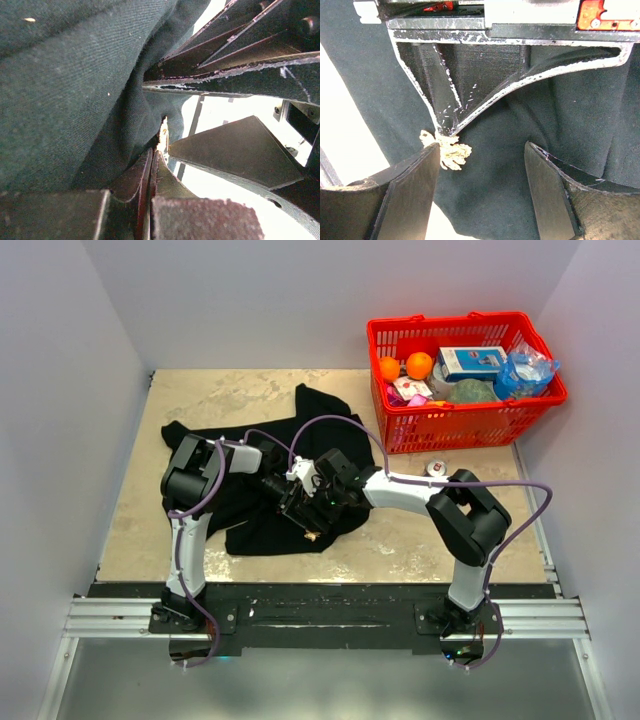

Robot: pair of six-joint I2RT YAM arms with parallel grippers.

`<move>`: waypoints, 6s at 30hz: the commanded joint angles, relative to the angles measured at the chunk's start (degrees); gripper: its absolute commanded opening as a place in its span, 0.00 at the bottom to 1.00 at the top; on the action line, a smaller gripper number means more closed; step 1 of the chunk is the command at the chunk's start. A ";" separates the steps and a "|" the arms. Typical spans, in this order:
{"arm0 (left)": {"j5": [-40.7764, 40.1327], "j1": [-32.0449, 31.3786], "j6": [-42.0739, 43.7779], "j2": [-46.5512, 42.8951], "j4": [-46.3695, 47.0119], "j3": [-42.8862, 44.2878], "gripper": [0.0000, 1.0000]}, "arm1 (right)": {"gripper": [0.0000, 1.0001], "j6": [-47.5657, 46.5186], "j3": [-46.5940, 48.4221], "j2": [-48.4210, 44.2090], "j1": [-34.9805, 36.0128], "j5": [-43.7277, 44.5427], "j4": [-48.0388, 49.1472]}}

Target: Remove the brooch from the garment

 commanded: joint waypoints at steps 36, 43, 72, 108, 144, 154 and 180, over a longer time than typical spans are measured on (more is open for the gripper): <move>-10.37 1.49 3.83 3.18 4.89 1.86 0.00 | 0.71 -1.67 5.05 -0.33 -0.01 0.64 -3.69; -10.37 1.49 3.65 3.27 5.24 2.04 0.00 | 0.71 -2.46 5.05 0.98 -0.01 0.81 -3.69; -9.14 1.49 2.60 3.36 5.16 2.39 0.00 | 0.70 -4.40 6.28 3.19 0.87 2.66 -5.01; -12.21 1.31 4.09 0.37 5.07 5.11 0.00 | 0.79 -6.77 11.91 -20.36 -6.43 5.28 -15.56; -5.36 2.28 -2.14 -17.11 -10.23 18.04 0.00 | 0.73 -37.25 -2.50 -30.04 1.65 14.87 3.60; 4.30 5.79 -14.10 -15.02 -0.73 19.34 0.00 | 0.68 -46.57 -3.21 -25.47 2.45 14.97 13.27; -28.03 -0.97 -5.49 -21.24 -2.14 12.59 0.00 | 0.55 -24.01 2.32 -27.04 -3.06 25.86 7.57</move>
